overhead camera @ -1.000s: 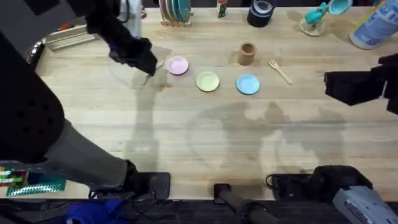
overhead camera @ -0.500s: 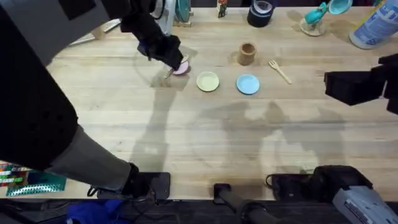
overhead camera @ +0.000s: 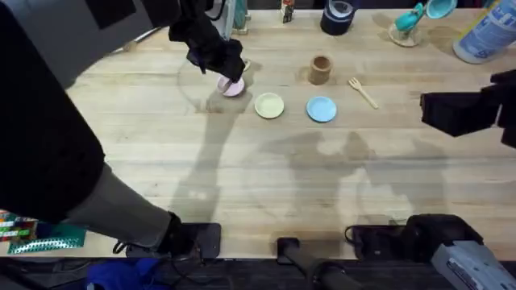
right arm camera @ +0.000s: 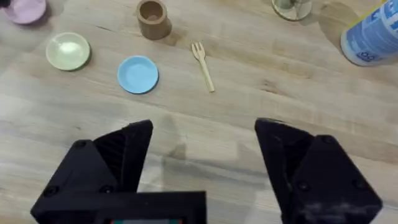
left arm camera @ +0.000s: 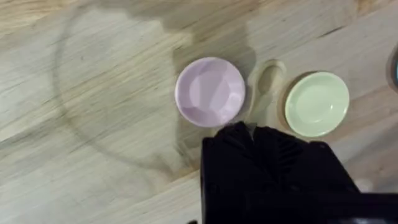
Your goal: Pick up a utensil and set it on the pink plate, then put the other utensil in the container.
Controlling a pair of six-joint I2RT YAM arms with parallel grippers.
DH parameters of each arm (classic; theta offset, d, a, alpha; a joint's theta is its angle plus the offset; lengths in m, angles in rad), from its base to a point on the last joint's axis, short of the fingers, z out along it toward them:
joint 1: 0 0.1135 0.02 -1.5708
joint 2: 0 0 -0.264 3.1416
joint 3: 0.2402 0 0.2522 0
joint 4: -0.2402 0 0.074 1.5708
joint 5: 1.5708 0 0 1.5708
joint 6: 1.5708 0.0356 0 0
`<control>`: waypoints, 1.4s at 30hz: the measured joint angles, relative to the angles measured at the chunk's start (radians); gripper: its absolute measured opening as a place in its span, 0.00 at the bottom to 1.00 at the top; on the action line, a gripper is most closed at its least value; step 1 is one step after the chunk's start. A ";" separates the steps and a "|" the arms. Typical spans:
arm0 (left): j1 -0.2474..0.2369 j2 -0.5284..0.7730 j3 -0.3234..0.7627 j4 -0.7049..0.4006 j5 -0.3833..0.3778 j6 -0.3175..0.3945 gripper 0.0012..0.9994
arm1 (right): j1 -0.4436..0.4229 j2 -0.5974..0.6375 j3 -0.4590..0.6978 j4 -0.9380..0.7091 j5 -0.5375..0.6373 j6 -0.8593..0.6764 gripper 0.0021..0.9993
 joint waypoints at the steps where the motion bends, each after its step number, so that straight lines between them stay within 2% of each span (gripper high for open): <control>1: 0.000 0.000 0.000 0.001 -0.003 -0.004 0.04 | 0.000 0.000 0.000 0.000 0.000 0.000 1.00; 10: 0.000 0.072 0.005 0.027 -0.012 -0.028 0.04 | 0.000 0.000 0.000 0.000 0.000 0.000 1.00; 19: 0.000 0.163 0.061 0.033 -0.045 -0.042 0.04 | 0.000 0.000 0.000 0.000 0.000 0.000 1.00; 30: 0.000 0.173 0.068 0.033 -0.083 -0.058 0.04 | 0.000 0.000 0.000 0.000 0.000 0.000 1.00; 35: 0.000 0.173 0.068 0.022 -0.084 -0.058 0.12 | 0.000 0.000 0.000 0.000 0.000 0.000 1.00; 42: 0.000 0.173 0.068 0.015 -0.086 -0.061 0.15 | 0.000 0.000 0.000 0.000 0.000 0.000 1.00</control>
